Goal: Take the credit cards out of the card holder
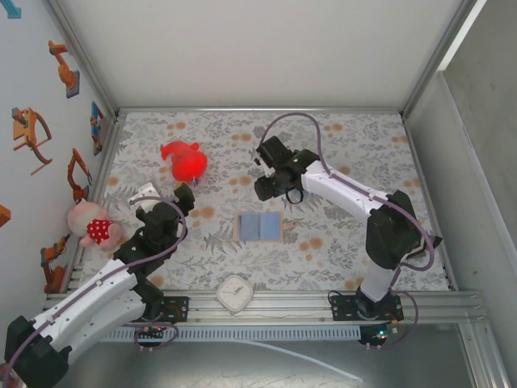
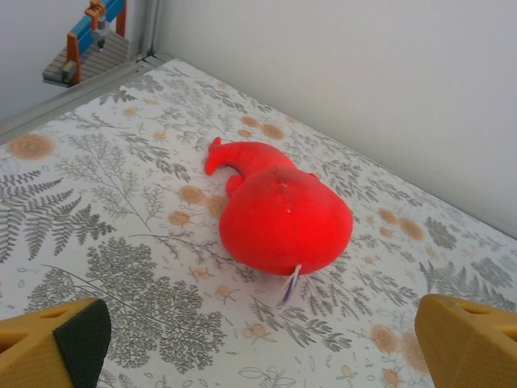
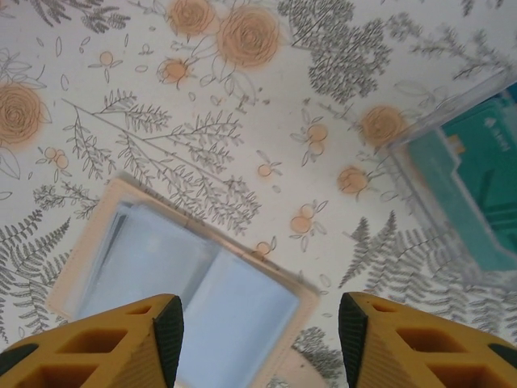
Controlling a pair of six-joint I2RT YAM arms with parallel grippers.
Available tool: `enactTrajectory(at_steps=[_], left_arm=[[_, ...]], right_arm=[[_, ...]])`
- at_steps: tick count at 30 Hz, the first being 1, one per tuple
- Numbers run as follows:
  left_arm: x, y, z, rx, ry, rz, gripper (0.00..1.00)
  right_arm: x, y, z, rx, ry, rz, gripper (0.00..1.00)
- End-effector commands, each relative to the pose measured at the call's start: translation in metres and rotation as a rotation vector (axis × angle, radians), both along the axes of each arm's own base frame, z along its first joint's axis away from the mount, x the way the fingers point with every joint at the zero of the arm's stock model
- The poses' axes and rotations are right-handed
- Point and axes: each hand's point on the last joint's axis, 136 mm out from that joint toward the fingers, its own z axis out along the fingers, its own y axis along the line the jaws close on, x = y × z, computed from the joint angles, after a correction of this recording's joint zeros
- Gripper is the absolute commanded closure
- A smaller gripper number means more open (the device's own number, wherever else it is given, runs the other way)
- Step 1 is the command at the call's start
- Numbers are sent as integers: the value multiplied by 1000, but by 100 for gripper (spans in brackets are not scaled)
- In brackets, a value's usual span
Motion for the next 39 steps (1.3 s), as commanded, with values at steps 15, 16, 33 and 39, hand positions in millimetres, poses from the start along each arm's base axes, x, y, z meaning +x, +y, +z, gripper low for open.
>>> enactTrajectory(at_steps=[15, 16, 33, 39], left_arm=[[19, 12, -23, 34, 144, -5, 3], [19, 11, -26, 38, 158, -5, 3], [21, -11, -48, 3, 230, -109, 3], [23, -12, -49, 4, 234, -111, 3]], right_arm=[[-52, 68, -58, 53, 92, -215, 49], [-54, 66, -63, 38, 93, -219, 48], [-71, 67, -99, -49, 107, -285, 46], [-72, 63, -104, -61, 108, -300, 47]])
